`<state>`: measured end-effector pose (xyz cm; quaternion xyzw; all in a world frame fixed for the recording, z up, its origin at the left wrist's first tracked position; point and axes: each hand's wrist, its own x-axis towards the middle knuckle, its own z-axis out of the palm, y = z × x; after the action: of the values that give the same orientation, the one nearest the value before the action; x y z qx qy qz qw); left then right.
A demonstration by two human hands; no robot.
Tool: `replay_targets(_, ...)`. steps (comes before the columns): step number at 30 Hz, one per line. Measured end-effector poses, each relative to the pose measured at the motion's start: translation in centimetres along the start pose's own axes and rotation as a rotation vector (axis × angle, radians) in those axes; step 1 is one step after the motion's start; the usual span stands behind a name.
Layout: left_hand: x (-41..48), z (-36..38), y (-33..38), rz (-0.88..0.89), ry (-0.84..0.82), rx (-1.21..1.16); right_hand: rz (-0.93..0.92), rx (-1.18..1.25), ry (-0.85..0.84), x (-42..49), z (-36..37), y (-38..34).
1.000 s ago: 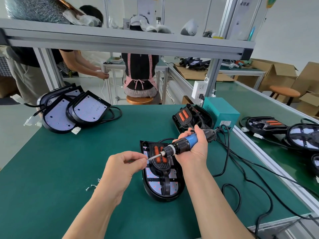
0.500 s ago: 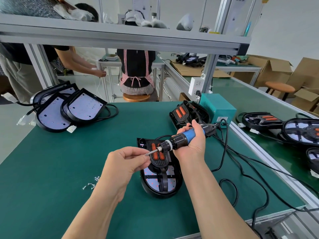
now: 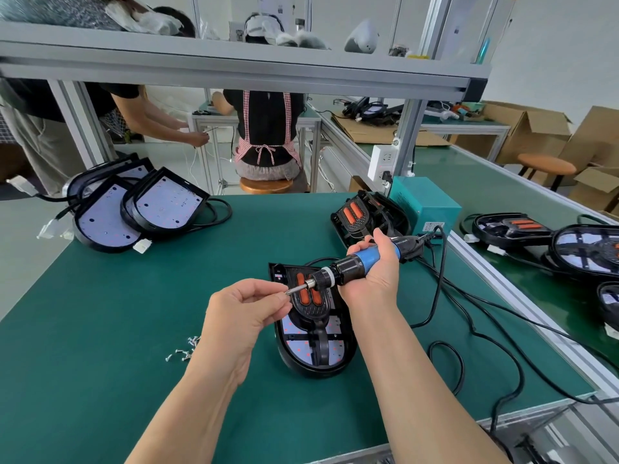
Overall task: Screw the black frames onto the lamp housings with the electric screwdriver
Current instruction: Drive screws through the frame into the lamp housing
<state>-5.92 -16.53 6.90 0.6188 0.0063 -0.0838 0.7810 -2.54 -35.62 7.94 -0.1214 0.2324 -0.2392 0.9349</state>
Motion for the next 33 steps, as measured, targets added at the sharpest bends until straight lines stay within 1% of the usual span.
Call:
replay_targets(5,-0.3,0.8,-0.7,0.159,0.113,0.213,-0.009,-0.055,0.038,0.0,0.3,0.2)
replay_targets(10,-0.5,1.3,-0.8,0.277,0.151,0.225,0.014,-0.079,0.093,0.0,0.3,0.5)
replay_targets(18,-0.1,0.5,-0.8,0.275,0.097,0.264,0.026,-0.093,0.104,-0.5,0.3,0.7)
replay_targets(25,0.1,0.4,-0.7,0.292,0.087,0.241,0.009,-0.087,0.099,-0.9,0.9,0.6)
replay_targets(33,0.3,0.5,-0.9,0.261,0.063,0.169,0.01,-0.074,0.11,-0.9,0.9,0.4)
